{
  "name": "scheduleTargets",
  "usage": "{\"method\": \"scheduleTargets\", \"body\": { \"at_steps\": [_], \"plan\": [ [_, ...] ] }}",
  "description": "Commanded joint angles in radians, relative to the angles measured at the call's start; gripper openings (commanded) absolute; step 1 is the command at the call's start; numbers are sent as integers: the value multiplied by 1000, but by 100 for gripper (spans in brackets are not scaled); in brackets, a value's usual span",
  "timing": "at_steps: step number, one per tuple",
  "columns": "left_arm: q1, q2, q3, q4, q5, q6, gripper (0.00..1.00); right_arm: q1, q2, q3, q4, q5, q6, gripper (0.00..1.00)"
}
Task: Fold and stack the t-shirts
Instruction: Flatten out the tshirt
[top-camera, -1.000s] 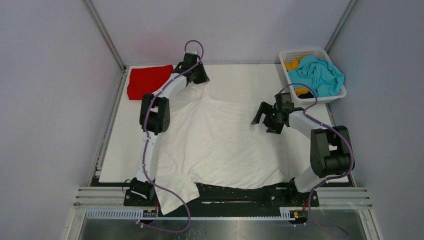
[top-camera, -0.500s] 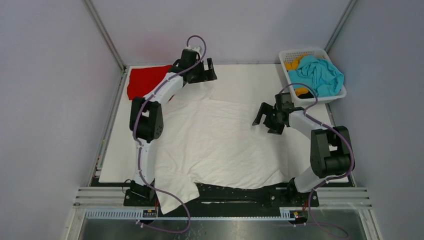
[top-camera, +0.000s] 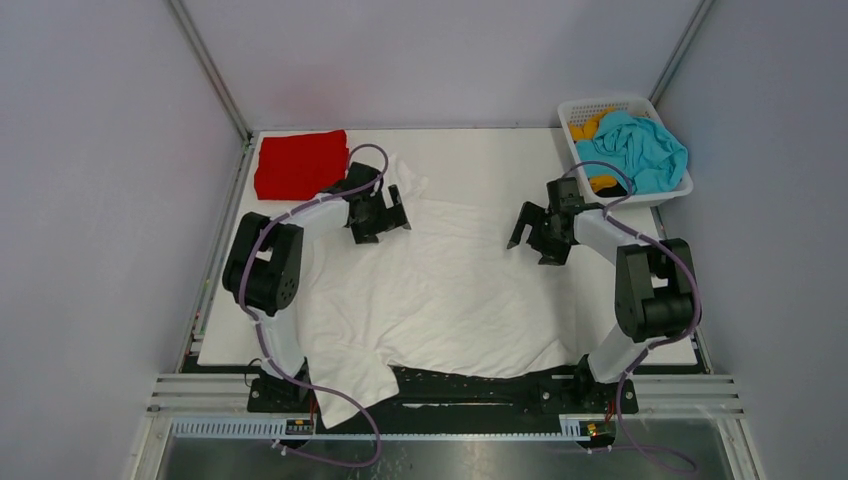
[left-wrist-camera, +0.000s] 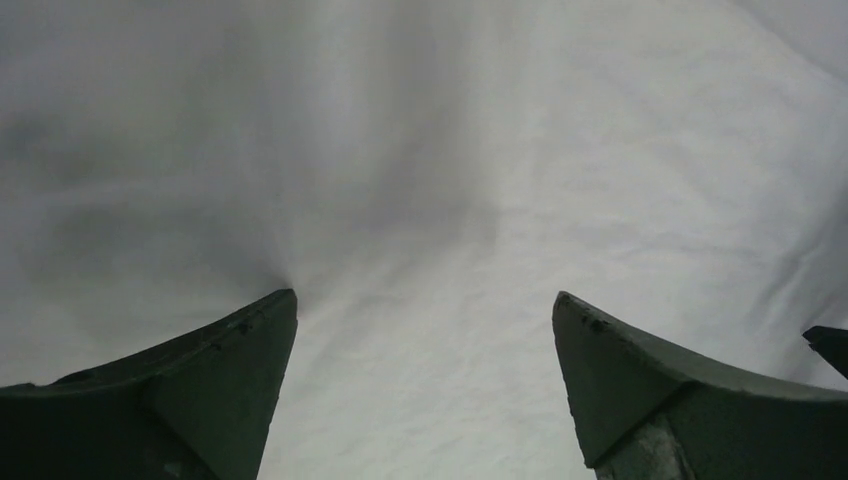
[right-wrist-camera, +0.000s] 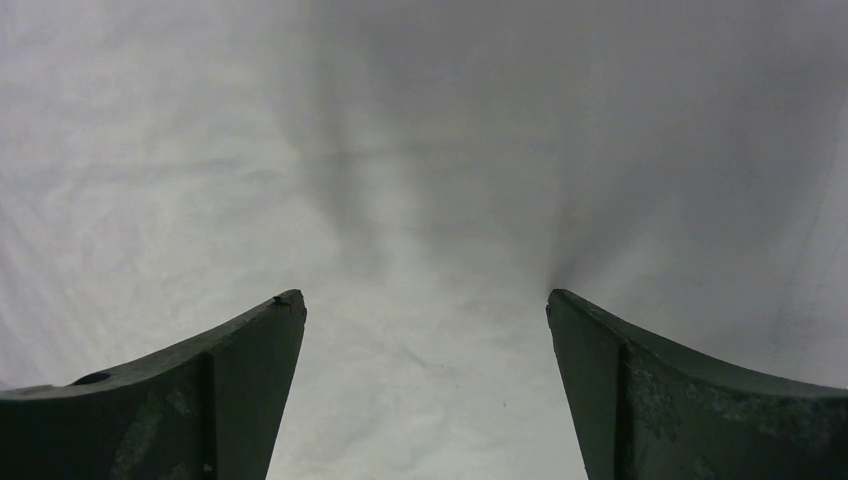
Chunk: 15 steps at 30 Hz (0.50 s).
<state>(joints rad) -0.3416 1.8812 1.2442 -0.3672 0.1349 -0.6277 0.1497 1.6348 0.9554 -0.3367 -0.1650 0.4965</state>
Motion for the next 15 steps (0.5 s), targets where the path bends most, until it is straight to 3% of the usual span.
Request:
{"method": "scheduleTargets", "body": {
  "at_steps": [1, 10, 15],
  "plan": [
    [0, 18, 14, 75, 29, -62, 99, 3, 93, 111, -84, 49, 6, 100],
    [43, 365, 418, -55, 104, -121, 99, -25, 369, 508, -303, 17, -16, 99],
    [69, 472, 557, -66, 156, -166, 99, -46, 522, 761, -427, -10, -41, 100]
  ]
}}
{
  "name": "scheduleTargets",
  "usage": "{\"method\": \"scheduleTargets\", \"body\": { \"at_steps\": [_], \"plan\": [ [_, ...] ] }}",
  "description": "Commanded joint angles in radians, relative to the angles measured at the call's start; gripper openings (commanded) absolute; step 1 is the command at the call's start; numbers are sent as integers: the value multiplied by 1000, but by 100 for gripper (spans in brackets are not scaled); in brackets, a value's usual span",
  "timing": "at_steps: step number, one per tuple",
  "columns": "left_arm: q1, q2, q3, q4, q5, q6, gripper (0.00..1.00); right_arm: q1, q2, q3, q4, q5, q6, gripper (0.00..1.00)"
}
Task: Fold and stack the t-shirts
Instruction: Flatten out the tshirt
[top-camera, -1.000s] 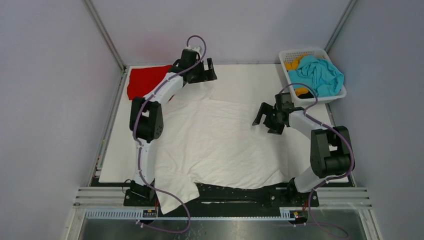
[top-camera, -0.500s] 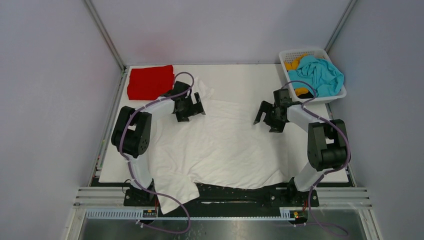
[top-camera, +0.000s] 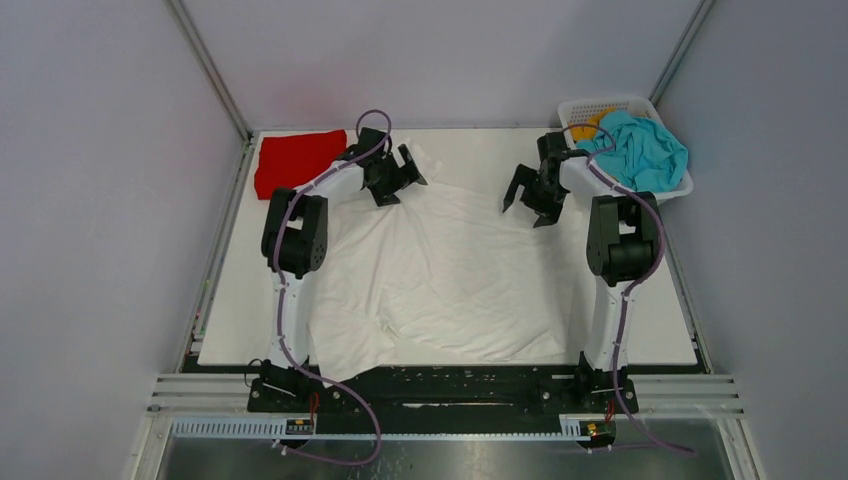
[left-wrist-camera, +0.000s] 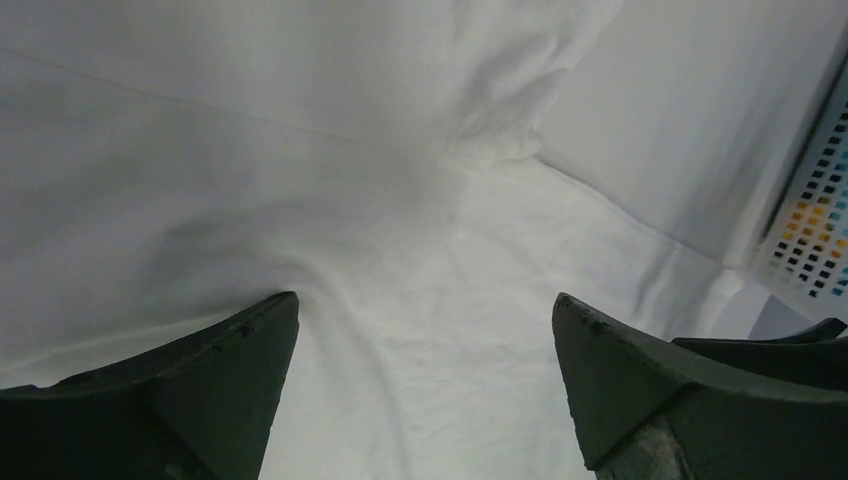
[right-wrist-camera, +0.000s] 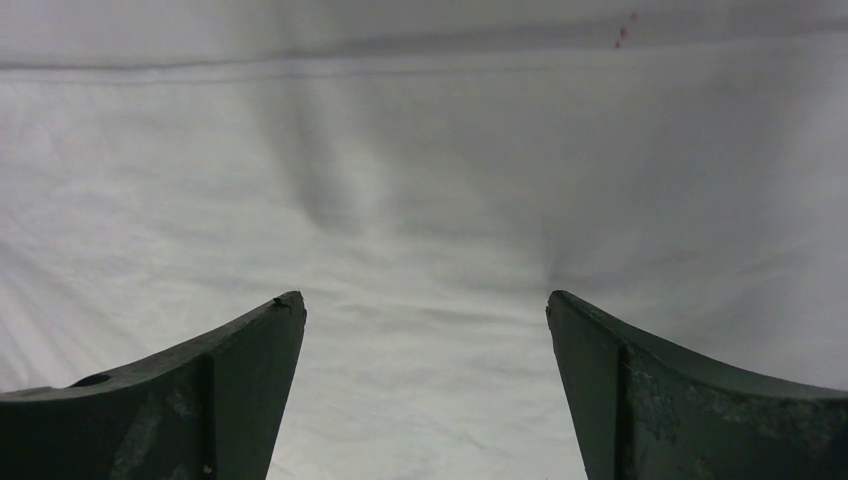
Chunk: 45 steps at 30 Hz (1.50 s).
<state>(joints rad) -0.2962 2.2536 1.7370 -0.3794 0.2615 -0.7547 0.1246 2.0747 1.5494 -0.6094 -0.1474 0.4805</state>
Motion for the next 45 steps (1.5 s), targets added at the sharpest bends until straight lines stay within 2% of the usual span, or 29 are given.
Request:
{"method": "scheduleTargets", "body": {
  "at_steps": [1, 6, 10, 11, 13, 15, 17, 20, 23, 24, 26, 29, 31, 36, 42, 45],
  "plan": [
    [27, 112, 85, -53, 30, -49, 99, -26, 107, 220, -180, -29, -29, 100],
    [48, 150, 158, -45, 62, -89, 99, -44, 241, 523, -350, -17, -139, 100],
    [56, 127, 148, -13, 64, -93, 99, -44, 376, 794, -524, -33, -343, 100],
    [55, 115, 139, 0, 70, -91, 99, -43, 384, 816, -541, -47, -420, 100],
    [54, 82, 104, 46, 81, -87, 99, -32, 339, 765, -510, -67, -629, 100],
    [54, 43, 64, 82, 93, -84, 99, -26, 239, 620, -426, -82, -789, 99],
    [55, 4, 27, 98, 105, -69, 99, -25, 95, 411, -279, -103, -897, 99],
    [51, -85, -41, 111, 116, -40, 99, -21, -164, 19, 24, -189, -1178, 100],
    [43, -206, -144, 139, 102, -3, 99, -11, -274, -259, 273, -171, -1383, 99],
    [39, -246, -176, 144, 97, 14, 99, -9, -273, -283, 291, -168, -1430, 100],
    [33, -323, -232, 131, 67, 48, 99, -6, -228, -231, 226, -160, -1516, 99],
    [31, -439, -323, 113, 17, 80, 99, 17, -141, -145, 123, -60, -1614, 99],
    [31, -502, -392, 111, -33, 95, 99, 27, -125, -178, 167, 17, -1688, 100],
    [31, -596, -481, 101, -84, 114, 99, 31, -115, -264, 309, 90, -1784, 99],
    [31, -654, -556, 116, -130, 112, 99, 29, 12, -205, 468, 235, -1844, 99],
    [35, -648, -565, 113, -158, 112, 99, 28, 87, -111, 463, 248, -1855, 99]
  ]
}}
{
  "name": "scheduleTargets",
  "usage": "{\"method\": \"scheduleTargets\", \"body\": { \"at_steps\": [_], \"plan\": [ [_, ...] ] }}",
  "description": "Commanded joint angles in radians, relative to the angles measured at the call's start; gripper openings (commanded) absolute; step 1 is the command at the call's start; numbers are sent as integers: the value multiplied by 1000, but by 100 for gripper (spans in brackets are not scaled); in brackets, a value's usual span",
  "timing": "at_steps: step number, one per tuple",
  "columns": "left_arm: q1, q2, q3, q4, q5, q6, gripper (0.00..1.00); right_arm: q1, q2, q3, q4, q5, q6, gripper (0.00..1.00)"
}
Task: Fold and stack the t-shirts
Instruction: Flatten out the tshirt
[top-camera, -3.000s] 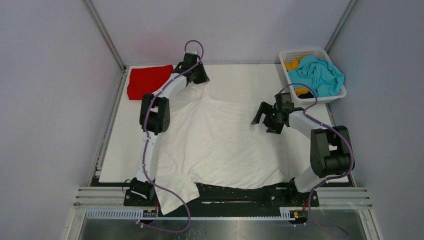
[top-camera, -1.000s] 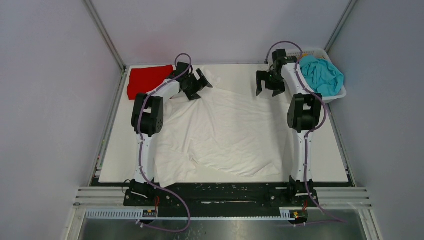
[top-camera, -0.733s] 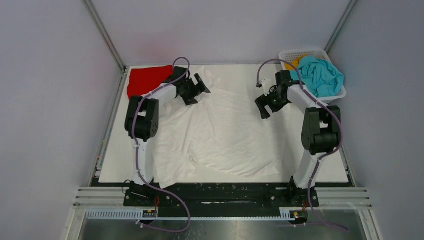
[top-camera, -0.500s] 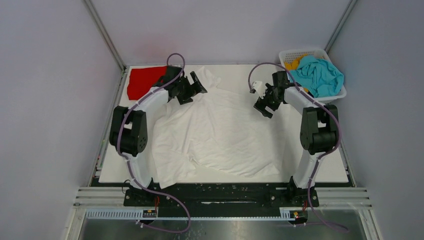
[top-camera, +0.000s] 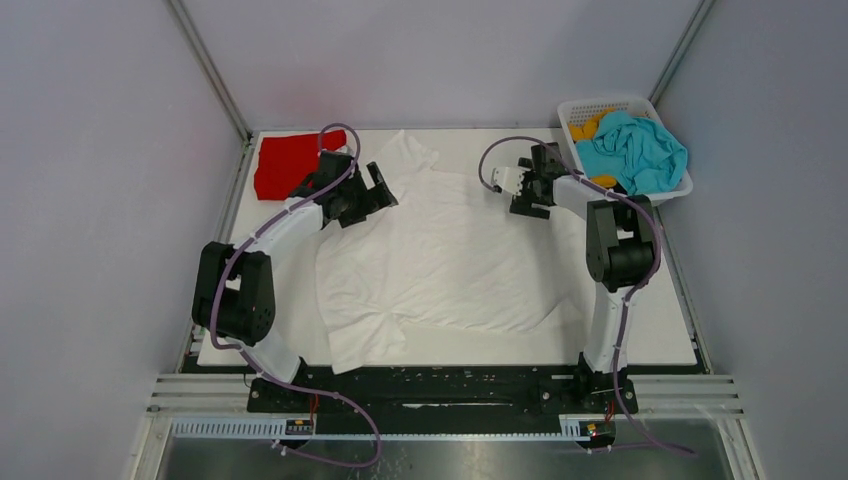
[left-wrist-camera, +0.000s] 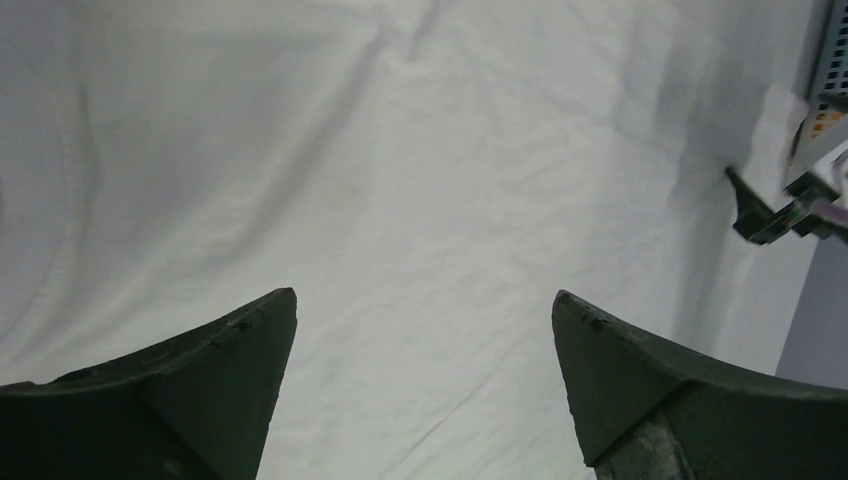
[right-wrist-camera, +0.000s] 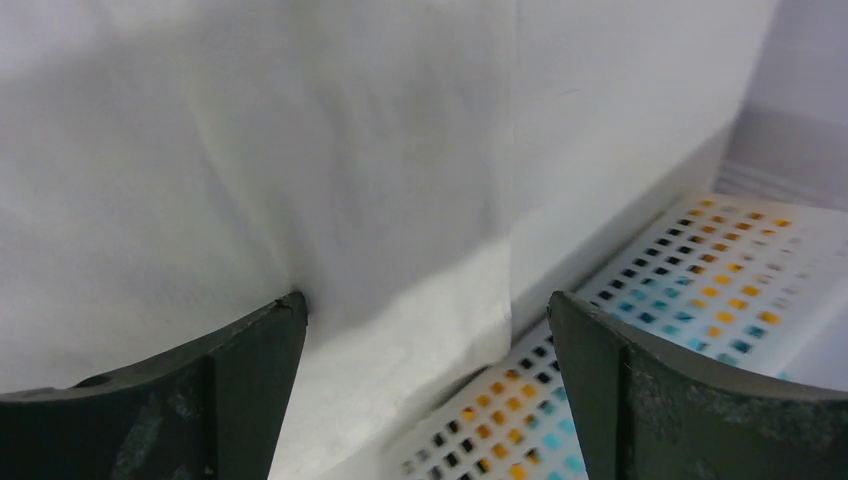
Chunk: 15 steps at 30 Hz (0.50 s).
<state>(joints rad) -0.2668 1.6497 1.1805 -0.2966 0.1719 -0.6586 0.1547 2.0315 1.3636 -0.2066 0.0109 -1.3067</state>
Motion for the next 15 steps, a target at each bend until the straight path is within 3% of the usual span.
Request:
{"method": "scheduleTargets", "body": {
  "at_steps": [1, 9, 12, 15],
  "plan": [
    [7, -38, -9, 32, -70, 14, 99, -2, 152, 110, 43, 83, -66, 99],
    [28, 59, 58, 24, -101, 9, 99, -1, 303, 321, 34, 83, -37, 100],
    [28, 35, 77, 1, -104, 14, 99, 7, 240, 300, 50, 65, 21, 99],
    [24, -44, 35, 2, -89, 9, 99, 37, 47, 193, 125, 67, 95, 99]
  ]
}}
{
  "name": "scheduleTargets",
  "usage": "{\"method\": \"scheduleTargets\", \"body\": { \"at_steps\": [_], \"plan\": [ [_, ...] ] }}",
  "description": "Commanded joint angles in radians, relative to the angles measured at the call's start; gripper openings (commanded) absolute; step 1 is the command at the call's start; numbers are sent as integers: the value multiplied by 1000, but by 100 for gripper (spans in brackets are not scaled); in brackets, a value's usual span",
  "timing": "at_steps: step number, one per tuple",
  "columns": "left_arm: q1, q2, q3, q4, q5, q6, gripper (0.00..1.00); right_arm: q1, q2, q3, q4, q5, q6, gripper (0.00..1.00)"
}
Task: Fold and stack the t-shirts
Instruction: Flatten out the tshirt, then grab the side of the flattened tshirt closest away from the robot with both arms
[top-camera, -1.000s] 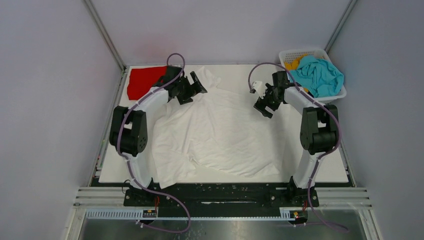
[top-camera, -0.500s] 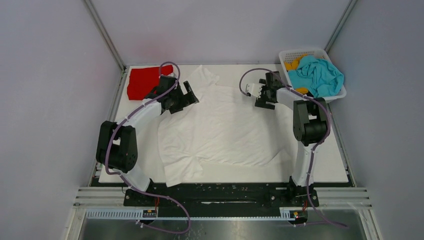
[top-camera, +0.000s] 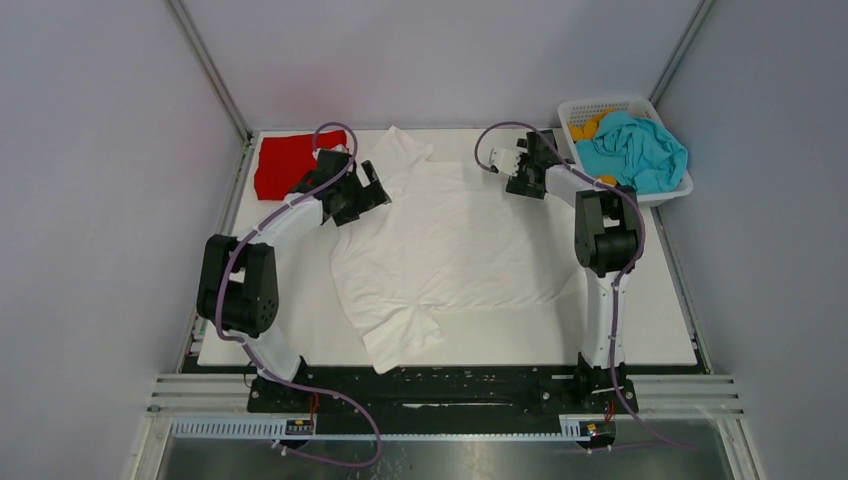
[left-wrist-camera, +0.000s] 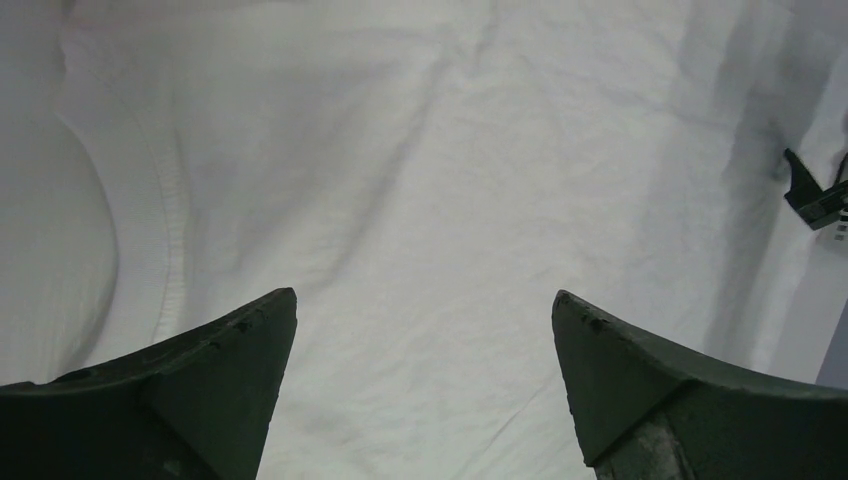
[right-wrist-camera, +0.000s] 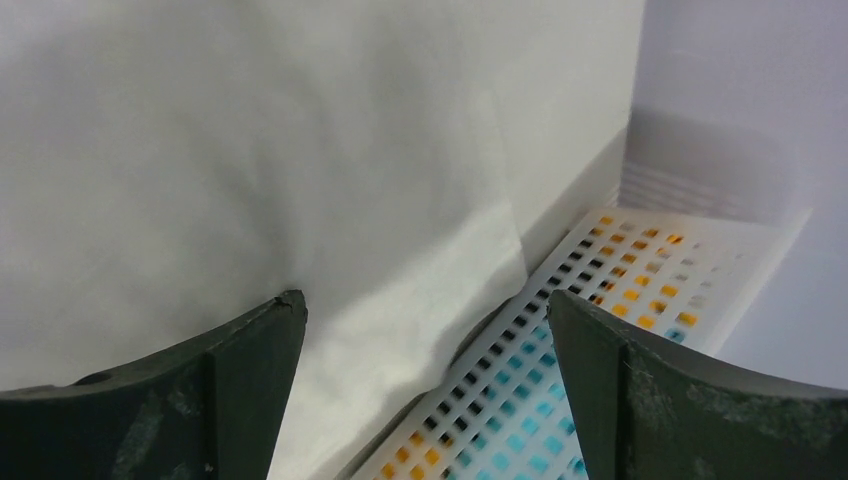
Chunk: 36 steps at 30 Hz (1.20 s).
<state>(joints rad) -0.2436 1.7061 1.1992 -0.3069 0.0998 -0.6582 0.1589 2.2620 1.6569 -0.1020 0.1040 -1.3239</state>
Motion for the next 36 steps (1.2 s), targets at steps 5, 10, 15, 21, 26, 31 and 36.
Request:
{"method": "scheduleTargets", "body": {
  "at_steps": [5, 10, 15, 21, 26, 31, 36],
  "plan": [
    [-50, -299, -124, -6, -18, -24, 99, 109, -518, -277, 184, 53, 473, 100],
    [-167, -507, -278, -81, -86, -45, 99, 124, -808, -386, -1, 94, 1114, 99],
    [-328, -675, -430, -193, -204, -113, 99, 117, -1056, -614, -184, 109, 1462, 100],
    [-570, -743, -521, -372, -289, -196, 92, 82, -1328, -963, -122, 59, 1721, 99],
    [-837, -751, -592, -446, -323, -344, 86, 74, -1459, -1079, -130, 77, 1750, 100],
    [-983, -647, -622, -444, -341, -457, 72, 74, -1513, -1120, -145, 175, 1778, 99],
    [-991, -553, -645, -379, -368, -503, 63, 73, -1524, -1130, -141, 189, 1779, 100]
  ]
}}
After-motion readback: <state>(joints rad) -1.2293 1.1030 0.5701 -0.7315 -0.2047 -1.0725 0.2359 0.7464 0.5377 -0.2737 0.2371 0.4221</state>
